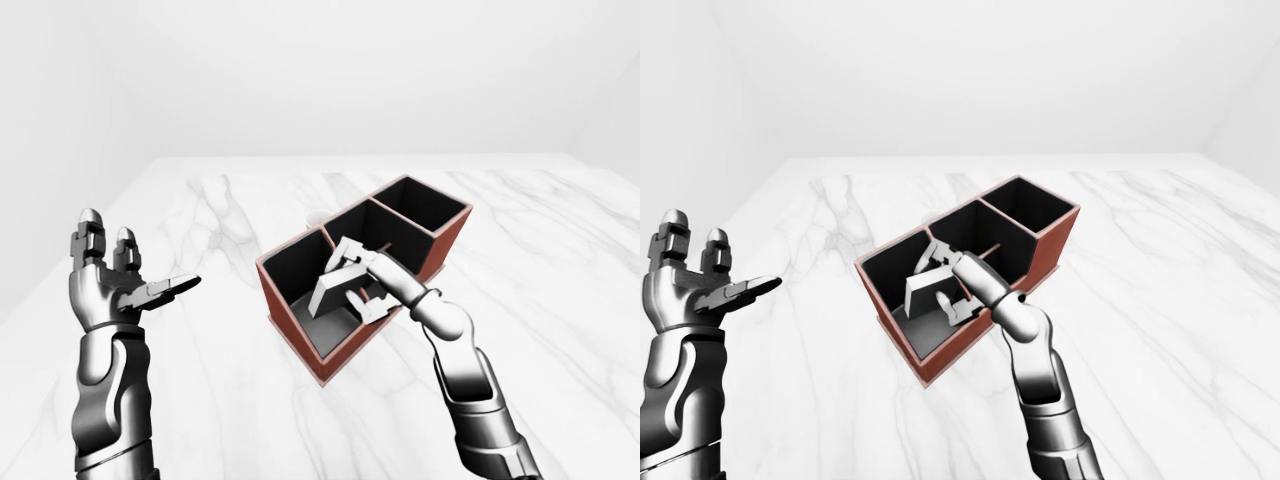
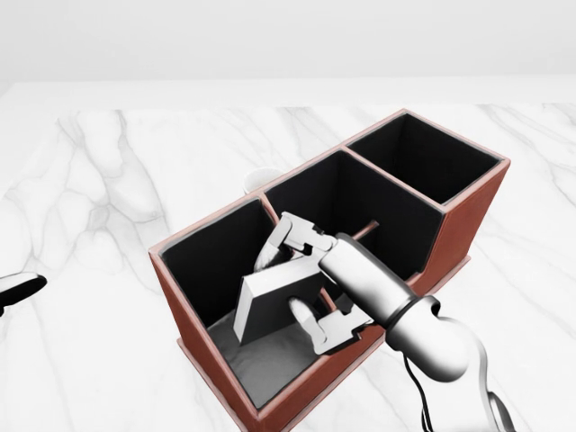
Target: Pick up the book and place it in the left compartment of the caddy.
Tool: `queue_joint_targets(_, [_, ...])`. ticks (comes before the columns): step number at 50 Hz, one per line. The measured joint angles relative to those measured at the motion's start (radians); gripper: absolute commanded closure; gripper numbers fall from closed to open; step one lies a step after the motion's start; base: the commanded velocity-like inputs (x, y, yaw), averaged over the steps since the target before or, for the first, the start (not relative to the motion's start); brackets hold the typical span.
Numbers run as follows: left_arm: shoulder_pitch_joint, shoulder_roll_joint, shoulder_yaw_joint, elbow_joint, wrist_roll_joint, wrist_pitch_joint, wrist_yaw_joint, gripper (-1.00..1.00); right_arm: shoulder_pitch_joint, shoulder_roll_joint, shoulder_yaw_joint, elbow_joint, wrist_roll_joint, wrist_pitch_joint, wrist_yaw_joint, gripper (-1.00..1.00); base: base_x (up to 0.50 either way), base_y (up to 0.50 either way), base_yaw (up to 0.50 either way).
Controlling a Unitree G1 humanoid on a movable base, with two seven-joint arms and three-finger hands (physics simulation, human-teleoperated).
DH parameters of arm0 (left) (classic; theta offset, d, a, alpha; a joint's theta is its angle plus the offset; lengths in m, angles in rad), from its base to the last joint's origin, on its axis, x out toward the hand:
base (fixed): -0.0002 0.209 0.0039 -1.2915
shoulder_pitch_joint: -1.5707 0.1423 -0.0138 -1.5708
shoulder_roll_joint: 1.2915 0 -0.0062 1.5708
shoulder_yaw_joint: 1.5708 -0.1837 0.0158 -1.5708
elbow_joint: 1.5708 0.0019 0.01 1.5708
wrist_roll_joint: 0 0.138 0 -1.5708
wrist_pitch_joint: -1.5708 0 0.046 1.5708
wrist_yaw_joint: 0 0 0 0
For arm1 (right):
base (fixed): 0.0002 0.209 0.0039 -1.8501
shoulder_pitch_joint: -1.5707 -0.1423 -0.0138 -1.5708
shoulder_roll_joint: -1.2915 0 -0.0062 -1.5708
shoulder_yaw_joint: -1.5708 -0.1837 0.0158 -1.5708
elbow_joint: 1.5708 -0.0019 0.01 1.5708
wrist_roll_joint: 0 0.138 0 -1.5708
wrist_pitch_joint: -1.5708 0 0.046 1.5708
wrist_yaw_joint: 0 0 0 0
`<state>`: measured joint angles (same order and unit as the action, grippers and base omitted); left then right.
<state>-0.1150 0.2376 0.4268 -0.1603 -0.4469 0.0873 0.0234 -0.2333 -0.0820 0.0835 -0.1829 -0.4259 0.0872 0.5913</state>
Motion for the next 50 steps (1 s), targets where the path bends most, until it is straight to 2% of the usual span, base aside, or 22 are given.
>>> queue_joint_targets(29, [0.0,0.003,0.004,-0.001,-0.006,0.0,-0.001,-1.0,-0.033,0.024,0.007,0.185,-0.038,0.0,-0.032,1.0,0.0,0.0,0.0])
queue_joint_targets(50, [0.002,0.003,0.006,-0.007,-0.007,0.0,-0.004,-1.0,-0.041,0.031,0.007,0.225,-0.041,0.0,-0.042,1.0,0.0,0.0,0.0])
